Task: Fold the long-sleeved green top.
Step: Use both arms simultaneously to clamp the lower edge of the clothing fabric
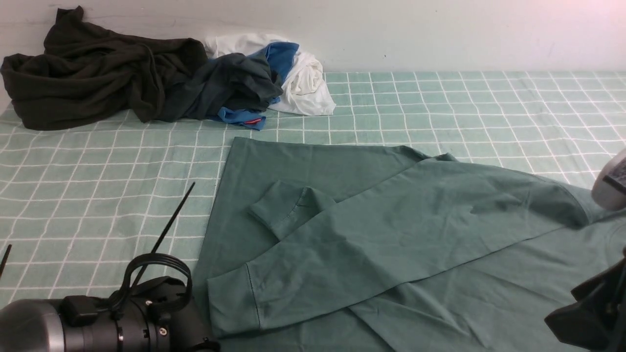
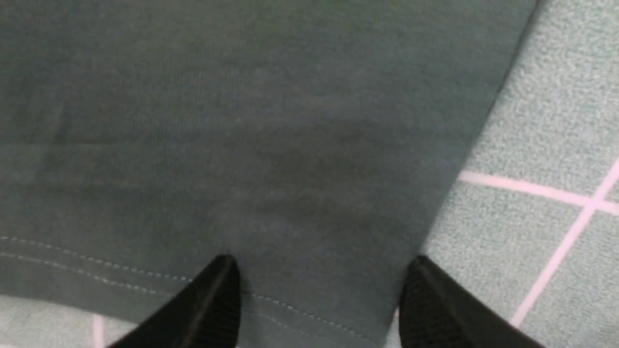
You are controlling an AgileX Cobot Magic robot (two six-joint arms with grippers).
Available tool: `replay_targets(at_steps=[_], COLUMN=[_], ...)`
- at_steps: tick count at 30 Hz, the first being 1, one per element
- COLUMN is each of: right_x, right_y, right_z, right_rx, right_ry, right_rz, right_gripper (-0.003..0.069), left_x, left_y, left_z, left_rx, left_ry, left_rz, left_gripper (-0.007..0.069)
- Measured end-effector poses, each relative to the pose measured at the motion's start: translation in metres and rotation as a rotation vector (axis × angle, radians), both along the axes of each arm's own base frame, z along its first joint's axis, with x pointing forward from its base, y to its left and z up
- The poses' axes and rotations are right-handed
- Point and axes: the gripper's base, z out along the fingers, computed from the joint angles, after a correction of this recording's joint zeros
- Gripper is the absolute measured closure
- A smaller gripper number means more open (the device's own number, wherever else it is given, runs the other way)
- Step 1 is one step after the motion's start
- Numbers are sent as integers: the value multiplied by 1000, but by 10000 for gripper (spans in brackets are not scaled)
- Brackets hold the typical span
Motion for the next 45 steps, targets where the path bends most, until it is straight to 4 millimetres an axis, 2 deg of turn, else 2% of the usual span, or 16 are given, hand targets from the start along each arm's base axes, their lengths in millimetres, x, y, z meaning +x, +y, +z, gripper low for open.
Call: replay_targets(at_steps=[12, 17, 20, 23, 26, 31, 36, 38, 41, 45], right_x=[0, 0, 0, 0, 0, 0, -5, -10, -14, -13], right_y=[0, 0, 0, 0, 0, 0, -4, -8, -14, -22], right_z=[0, 0, 0, 0, 0, -4, -37, -63, -93, -121], right_rx=[0, 0, -7, -20, -36, -113, -241, -292, -364, -463], right_ry=[0, 0, -4, -12, -22, -55, -7, 58, 105, 124], right_rz=[0, 1, 15, 42, 77, 231, 421, 469, 506, 541], right_gripper=[358, 358, 358, 358, 358, 349, 289, 256, 238, 235], left_x=[10, 11, 10, 8, 7, 1, 2, 2, 0, -6], left_y=[-4, -5, -5, -6, -6, -2, 6, 9, 13, 19], left_z=[5, 4, 4, 4, 4, 6, 3, 2, 1, 2], left_rx=[2, 3, -3, -14, -19, 34, 43, 35, 56, 96], left_ry=[-72, -72, -66, -53, -39, 28, 69, 81, 108, 141], left_rz=[15, 22, 39, 58, 73, 119, 201, 239, 260, 266], left_gripper=[215, 330, 511, 598, 619, 619, 619, 619, 619, 619])
